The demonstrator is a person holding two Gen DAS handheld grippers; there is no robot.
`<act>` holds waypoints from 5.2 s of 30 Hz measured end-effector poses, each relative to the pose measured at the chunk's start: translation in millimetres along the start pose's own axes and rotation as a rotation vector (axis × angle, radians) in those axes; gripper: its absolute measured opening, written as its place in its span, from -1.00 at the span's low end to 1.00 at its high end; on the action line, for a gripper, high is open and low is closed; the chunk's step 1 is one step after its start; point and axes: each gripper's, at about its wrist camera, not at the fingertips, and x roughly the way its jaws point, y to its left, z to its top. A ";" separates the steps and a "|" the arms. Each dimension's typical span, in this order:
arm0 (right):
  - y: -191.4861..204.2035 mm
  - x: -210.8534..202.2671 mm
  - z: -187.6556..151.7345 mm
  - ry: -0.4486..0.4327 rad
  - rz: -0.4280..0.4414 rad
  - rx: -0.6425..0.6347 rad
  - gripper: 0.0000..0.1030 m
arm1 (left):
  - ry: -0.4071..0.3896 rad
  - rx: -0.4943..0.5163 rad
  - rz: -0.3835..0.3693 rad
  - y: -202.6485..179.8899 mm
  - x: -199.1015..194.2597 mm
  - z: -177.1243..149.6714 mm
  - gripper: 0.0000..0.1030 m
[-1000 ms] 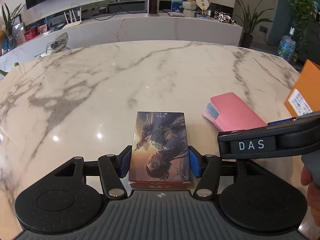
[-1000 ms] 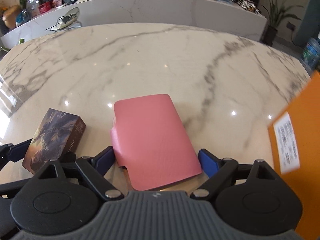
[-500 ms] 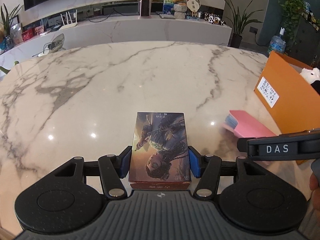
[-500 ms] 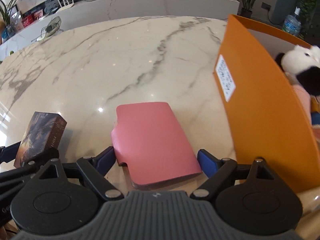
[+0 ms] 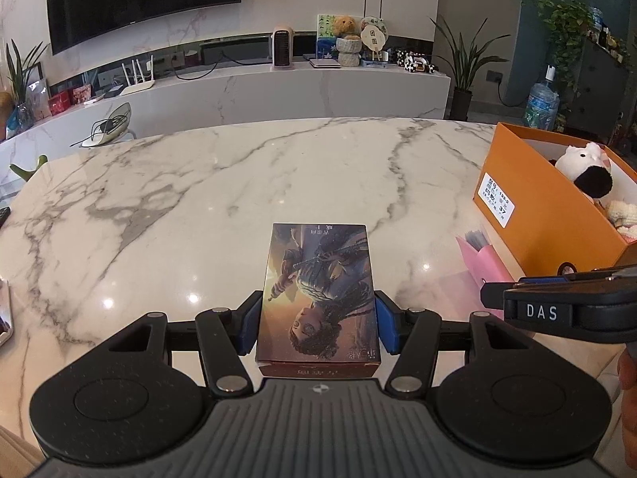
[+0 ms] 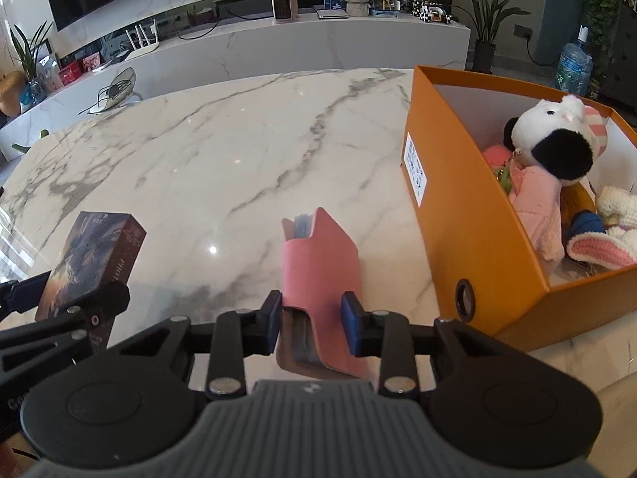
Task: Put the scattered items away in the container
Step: 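Close the right gripper on the pink wallet's edge, then carry the book and pink wallet up over the orange box with both grippers, then open both grippers to drop the book and wallet into the box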
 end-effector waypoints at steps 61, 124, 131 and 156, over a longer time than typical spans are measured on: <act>-21.1 -31.6 11.2 -0.085 -0.150 0.022 -0.62 | -0.042 0.063 -0.030 -36.6 -13.9 14.0 0.28; -207.9 -62.8 36.4 -0.220 -0.086 0.366 -0.60 | 0.105 0.194 -0.393 -223.3 58.5 77.1 0.28; -218.5 -57.6 34.8 -0.193 -0.045 0.408 -0.57 | 0.101 0.191 -0.377 -227.6 54.0 71.1 0.30; -195.7 -92.2 12.5 -0.358 -0.192 0.456 0.53 | -0.104 0.165 -0.277 -200.0 -8.0 70.0 0.56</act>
